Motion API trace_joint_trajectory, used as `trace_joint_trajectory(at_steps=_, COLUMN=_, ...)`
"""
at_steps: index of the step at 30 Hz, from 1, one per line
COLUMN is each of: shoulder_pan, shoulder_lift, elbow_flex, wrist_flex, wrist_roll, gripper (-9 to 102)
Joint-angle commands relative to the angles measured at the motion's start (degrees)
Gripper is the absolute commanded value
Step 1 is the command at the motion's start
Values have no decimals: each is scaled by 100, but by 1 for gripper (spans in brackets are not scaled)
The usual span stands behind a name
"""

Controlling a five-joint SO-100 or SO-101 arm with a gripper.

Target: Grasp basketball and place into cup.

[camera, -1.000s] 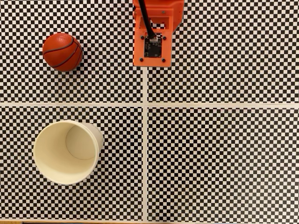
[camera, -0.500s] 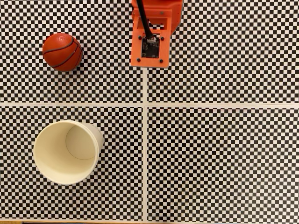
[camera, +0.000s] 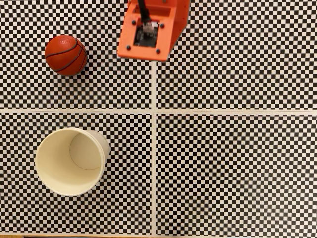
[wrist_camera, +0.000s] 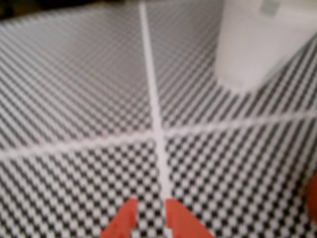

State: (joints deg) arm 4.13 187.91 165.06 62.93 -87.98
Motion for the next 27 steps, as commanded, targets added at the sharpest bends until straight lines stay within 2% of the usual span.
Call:
trace_joint_trajectory(at_steps=1, shoulder_pan=-62, shoulder_lift=62, elbow_flex=-404, wrist_flex=-431, wrist_roll=-44, gripper=0)
trace_joint_trajectory(at_steps=7, shoulder_pan=-185, shoulder_lift=53, elbow_flex=-624, wrist_flex=-1081, wrist_roll=44, gripper=0)
trace_joint_trajectory(at_steps=13, shoulder_pan=-176, shoulder_lift=-457, elbow_flex=-1195, wrist_flex=-1257, wrist_roll=62, gripper=0)
trace_joint_trajectory(at_steps=27, shoulder_pan=-246, shoulder_lift=-3867, elbow_flex=-4746, wrist_flex=211, wrist_roll=141, gripper=0)
